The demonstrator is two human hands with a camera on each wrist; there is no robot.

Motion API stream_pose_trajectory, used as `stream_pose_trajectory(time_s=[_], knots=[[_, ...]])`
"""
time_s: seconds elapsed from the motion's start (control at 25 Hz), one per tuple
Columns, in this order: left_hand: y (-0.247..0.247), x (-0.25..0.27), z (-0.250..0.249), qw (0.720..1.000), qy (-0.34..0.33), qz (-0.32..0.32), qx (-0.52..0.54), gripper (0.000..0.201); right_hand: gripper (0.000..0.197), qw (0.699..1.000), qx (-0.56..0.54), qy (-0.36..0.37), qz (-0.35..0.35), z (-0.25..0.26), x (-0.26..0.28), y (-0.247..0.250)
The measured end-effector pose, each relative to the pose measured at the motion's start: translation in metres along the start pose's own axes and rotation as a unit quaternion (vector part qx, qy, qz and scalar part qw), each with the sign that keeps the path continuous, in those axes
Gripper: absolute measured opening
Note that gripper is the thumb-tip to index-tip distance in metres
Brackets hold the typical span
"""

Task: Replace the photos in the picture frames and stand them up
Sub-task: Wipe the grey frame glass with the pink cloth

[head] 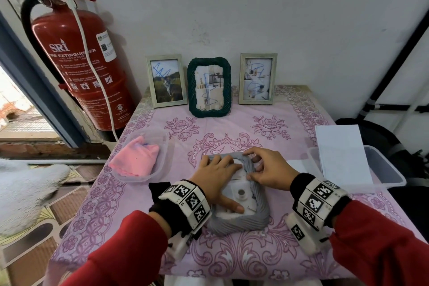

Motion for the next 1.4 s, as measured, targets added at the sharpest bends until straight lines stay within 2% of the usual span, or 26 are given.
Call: stream_pose_trajectory(time_s=[0.16,0.48,0.6,0.8,1.08,1.4], knots=[[0.001,0.002,0.0,1.0,0.015,-0.01,0.005,0.116,0.045,1.0,0.018,-0.001,-0.001,0.0,0.001,0.0],[-0.005,0.011,0.001,0.998,0.011,0.007,0.056,0.107,0.053,0.997,0.071,-0.019,-0.001,0.003,-0.004,-0.001],[-0.007,0.013,0.001,0.999,0.009,0.006,0.052,0.109,0.054,0.998,0.055,-0.039,0.0,-0.001,-0.005,-0.001],[0.0,0.005,-0.001,1.0,0.02,-0.009,0.02,0.116,0.053,0.999,0.028,-0.032,-0.006,-0.002,-0.002,0.002],[0.004,0.001,0.001,1.0,0.026,-0.004,0.009,0.105,0.053,0.999,0.014,-0.038,-0.001,-0.004,-0.004,0.002],[0.005,-0.002,0.002,1.0,0.021,0.005,-0.005,0.105,0.054,1.0,0.001,-0.021,0.016,-0.004,-0.001,0.004]])
Point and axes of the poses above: each hand's wrist, its own x-axis away from the middle knuckle, its own y-axis out of the back of the hand, z = x × y, the point moved 7 cm from there along -x, towards the middle knuckle, and after that the axes turned 3 degrees about -z, right-handed, at the moved point
